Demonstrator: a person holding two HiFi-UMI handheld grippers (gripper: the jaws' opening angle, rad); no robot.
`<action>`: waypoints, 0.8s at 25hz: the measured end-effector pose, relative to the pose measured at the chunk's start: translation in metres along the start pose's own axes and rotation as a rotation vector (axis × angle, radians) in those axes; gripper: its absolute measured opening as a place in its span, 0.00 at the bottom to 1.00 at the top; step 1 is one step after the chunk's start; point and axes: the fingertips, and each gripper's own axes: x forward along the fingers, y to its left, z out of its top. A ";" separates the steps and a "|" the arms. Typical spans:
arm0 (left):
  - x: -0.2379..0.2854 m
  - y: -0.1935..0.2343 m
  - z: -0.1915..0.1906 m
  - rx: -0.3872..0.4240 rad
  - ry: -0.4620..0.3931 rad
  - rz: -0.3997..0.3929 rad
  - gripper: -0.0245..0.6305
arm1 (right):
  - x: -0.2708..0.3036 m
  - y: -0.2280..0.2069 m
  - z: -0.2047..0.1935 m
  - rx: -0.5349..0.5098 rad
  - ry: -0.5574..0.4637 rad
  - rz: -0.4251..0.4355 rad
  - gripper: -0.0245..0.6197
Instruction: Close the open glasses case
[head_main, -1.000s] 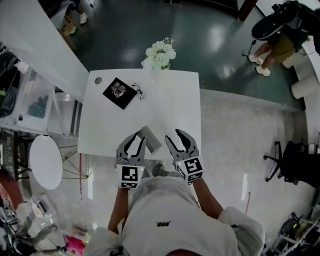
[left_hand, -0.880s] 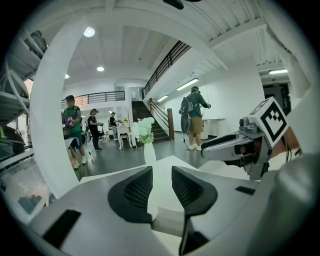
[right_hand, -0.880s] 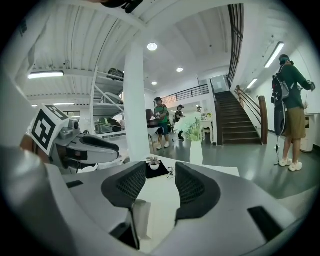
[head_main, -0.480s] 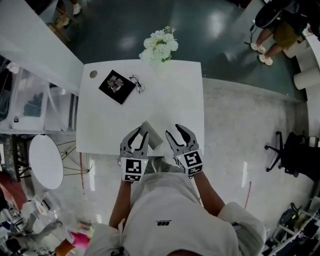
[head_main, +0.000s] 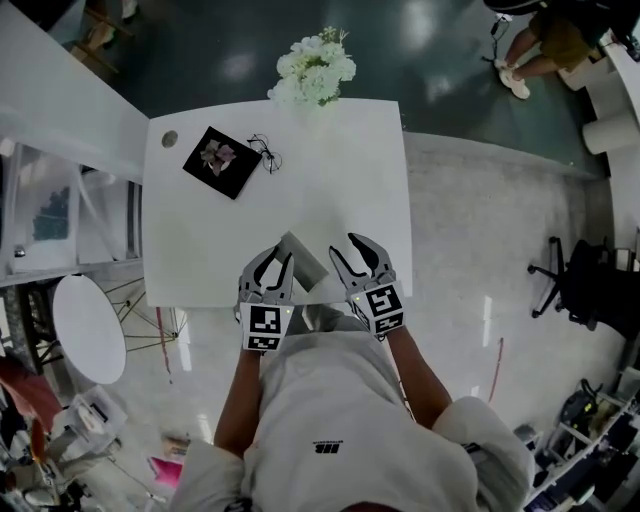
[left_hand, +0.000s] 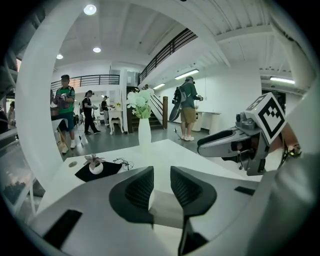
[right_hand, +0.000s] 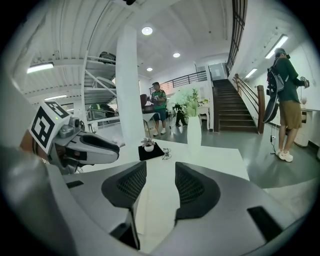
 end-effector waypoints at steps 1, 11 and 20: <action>0.003 0.000 -0.004 0.001 0.006 -0.008 0.22 | 0.002 -0.001 -0.003 0.004 0.007 -0.003 0.32; 0.023 -0.008 -0.033 0.005 0.057 -0.051 0.21 | 0.018 0.004 -0.030 0.023 0.061 0.014 0.31; 0.039 -0.016 -0.054 -0.013 0.085 -0.076 0.21 | 0.030 0.006 -0.057 0.011 0.109 0.021 0.31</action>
